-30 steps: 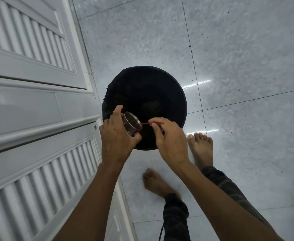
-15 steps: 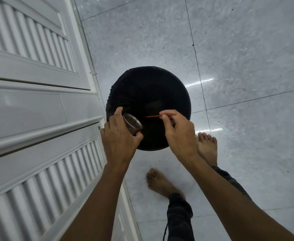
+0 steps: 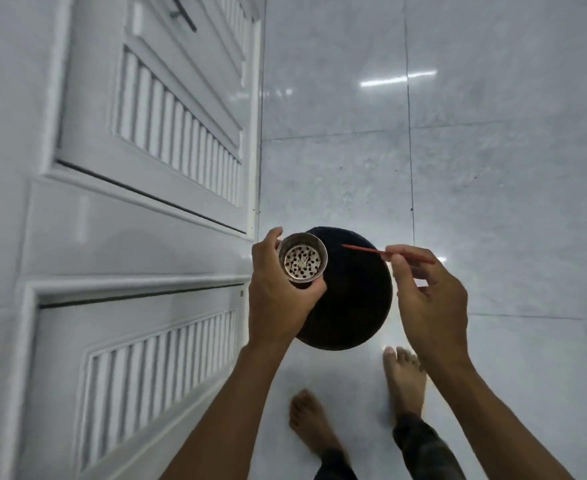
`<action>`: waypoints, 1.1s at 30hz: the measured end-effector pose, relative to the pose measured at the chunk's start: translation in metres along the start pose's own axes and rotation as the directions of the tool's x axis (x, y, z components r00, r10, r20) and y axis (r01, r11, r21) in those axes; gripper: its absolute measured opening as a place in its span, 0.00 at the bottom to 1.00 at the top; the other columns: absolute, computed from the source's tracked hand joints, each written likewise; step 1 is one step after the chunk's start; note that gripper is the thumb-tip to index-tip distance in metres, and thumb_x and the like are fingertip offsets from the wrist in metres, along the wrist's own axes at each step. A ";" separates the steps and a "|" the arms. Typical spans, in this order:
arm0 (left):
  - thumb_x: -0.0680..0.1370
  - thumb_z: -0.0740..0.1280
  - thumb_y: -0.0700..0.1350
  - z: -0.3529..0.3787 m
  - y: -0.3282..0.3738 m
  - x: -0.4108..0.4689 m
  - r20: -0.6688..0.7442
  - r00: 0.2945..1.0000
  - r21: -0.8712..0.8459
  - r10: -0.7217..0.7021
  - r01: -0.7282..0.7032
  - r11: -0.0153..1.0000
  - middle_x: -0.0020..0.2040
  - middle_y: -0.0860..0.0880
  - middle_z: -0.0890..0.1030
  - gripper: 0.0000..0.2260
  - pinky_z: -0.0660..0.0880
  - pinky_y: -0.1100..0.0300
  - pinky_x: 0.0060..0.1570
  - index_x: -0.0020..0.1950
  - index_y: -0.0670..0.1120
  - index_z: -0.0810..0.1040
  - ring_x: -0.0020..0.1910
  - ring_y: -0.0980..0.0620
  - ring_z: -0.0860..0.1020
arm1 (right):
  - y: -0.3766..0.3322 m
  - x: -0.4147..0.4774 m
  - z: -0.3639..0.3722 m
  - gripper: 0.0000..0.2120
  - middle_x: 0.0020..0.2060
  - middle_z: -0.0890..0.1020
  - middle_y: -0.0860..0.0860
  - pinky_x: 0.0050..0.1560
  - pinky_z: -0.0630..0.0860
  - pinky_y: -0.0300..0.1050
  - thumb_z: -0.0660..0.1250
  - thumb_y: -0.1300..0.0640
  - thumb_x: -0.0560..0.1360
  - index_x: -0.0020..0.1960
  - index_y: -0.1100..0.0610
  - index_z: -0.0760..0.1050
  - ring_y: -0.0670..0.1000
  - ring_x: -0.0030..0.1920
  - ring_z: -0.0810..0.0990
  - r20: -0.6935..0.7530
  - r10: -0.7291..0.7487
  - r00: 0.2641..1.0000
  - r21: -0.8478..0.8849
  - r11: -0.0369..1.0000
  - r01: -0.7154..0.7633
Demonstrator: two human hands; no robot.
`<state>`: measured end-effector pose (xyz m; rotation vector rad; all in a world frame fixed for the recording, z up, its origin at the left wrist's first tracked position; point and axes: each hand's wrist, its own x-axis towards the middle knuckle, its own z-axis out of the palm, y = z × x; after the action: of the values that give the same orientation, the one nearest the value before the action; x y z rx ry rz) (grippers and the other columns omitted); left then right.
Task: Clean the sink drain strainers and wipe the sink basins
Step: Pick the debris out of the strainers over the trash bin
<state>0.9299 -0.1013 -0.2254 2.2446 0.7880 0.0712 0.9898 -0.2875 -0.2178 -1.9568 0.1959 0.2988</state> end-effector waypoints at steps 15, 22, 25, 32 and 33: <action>0.66 0.79 0.52 -0.277 0.142 -0.023 -0.546 0.828 -0.022 0.129 -0.168 0.985 0.63 0.56 0.71 0.40 0.66 0.81 0.55 0.75 0.51 0.67 0.60 0.71 0.69 | -0.317 -0.068 -0.008 0.07 0.53 0.85 0.39 0.47 0.84 0.55 0.65 0.48 0.82 0.57 0.42 0.81 0.45 0.52 0.83 0.121 -0.458 0.881 0.234 0.875 0.423; 0.66 0.76 0.56 -0.378 0.076 -0.112 -0.691 0.723 -0.001 -0.015 0.020 1.000 0.64 0.55 0.71 0.39 0.63 0.83 0.55 0.74 0.52 0.67 0.59 0.66 0.70 | -0.360 -0.168 0.063 0.07 0.52 0.85 0.40 0.43 0.84 0.56 0.65 0.51 0.83 0.55 0.42 0.81 0.46 0.50 0.84 0.324 -0.573 0.753 0.331 0.814 0.477; 0.65 0.76 0.57 -0.410 0.035 -0.161 -0.745 0.661 -0.007 -0.088 0.125 0.992 0.63 0.54 0.72 0.38 0.64 0.82 0.55 0.73 0.51 0.69 0.58 0.64 0.71 | -0.360 -0.220 0.097 0.07 0.51 0.85 0.40 0.41 0.83 0.55 0.65 0.52 0.83 0.55 0.44 0.81 0.47 0.49 0.83 0.423 -0.607 0.673 0.367 0.794 0.485; 0.65 0.81 0.50 -0.455 -0.083 -0.282 -0.772 0.538 -0.109 -0.340 0.414 0.904 0.63 0.55 0.72 0.37 0.70 0.71 0.58 0.72 0.53 0.71 0.59 0.59 0.74 | -0.338 -0.329 0.167 0.09 0.52 0.85 0.43 0.42 0.81 0.37 0.65 0.55 0.83 0.59 0.53 0.81 0.44 0.50 0.84 0.606 -0.652 0.455 0.449 0.753 0.481; 0.65 0.81 0.49 -0.459 -0.101 -0.298 -0.761 0.515 -0.136 -0.394 0.468 0.874 0.63 0.54 0.71 0.37 0.71 0.65 0.58 0.72 0.53 0.71 0.58 0.57 0.74 | -0.334 -0.340 0.175 0.09 0.51 0.85 0.44 0.41 0.79 0.34 0.65 0.55 0.83 0.59 0.54 0.82 0.44 0.49 0.84 0.615 -0.662 0.428 0.456 0.742 0.492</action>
<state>0.5093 0.0773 0.0922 1.9677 1.8370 0.8316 0.7361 0.0042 0.1112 -1.4073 -0.9767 0.5691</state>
